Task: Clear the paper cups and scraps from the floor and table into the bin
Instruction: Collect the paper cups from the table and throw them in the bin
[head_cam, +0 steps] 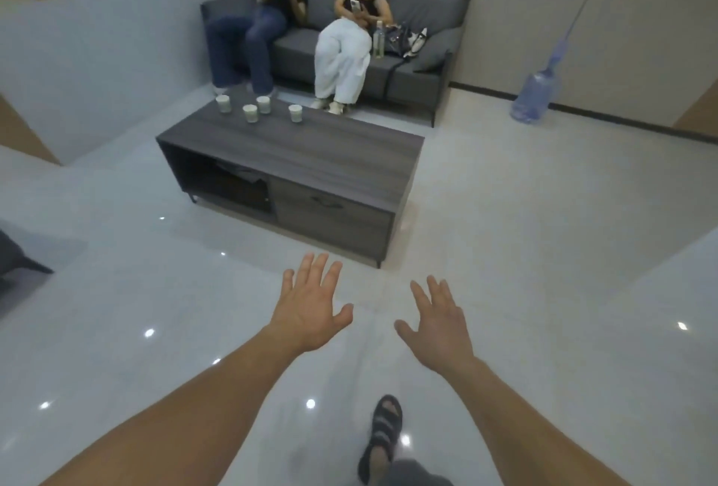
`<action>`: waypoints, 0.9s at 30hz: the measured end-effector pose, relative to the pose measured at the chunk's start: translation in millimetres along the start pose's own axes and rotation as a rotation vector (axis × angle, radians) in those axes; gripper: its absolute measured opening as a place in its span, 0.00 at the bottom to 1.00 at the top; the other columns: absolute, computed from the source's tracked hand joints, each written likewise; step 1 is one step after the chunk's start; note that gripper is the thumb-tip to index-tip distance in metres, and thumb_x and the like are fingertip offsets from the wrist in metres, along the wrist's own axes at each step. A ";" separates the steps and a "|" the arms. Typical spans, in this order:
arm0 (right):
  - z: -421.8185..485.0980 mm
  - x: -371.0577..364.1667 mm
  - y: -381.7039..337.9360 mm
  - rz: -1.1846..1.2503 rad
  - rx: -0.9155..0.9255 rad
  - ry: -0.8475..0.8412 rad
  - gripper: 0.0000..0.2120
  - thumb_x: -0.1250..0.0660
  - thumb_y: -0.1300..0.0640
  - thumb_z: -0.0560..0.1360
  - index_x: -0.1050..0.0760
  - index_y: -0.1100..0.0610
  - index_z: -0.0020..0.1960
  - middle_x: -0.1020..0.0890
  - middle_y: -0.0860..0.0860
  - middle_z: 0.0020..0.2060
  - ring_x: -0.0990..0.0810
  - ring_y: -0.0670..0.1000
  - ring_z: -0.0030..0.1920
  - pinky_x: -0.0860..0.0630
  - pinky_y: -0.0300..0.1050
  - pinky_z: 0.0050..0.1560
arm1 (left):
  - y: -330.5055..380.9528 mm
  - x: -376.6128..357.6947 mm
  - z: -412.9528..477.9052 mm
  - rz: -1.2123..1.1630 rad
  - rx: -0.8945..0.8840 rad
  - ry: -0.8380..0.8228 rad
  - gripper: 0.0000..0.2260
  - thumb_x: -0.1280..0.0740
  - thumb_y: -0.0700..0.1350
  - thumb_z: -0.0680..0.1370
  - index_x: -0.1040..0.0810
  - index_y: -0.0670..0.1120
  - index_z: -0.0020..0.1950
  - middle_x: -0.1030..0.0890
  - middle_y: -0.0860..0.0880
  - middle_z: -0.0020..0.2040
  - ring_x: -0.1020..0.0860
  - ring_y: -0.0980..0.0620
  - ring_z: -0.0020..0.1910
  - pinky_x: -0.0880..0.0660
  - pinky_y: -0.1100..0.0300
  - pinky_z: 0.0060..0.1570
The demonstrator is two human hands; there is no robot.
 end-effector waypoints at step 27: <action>478.6 9.1 -307.9 -0.038 0.348 -0.101 0.37 0.41 0.37 0.77 0.53 0.47 0.80 0.58 0.50 0.79 0.62 0.52 0.78 0.48 0.58 0.76 | -367.8 65.6 334.6 -0.074 0.382 0.085 0.36 0.54 0.68 0.74 0.57 0.53 0.77 0.58 0.50 0.79 0.62 0.48 0.77 0.54 0.43 0.73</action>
Point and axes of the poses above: each hand's wrist, its own z-axis towards the middle knuckle, its own x-axis out of the back of the hand, y = z × x, the point moved 10 cm from there along z, towards the middle knuckle
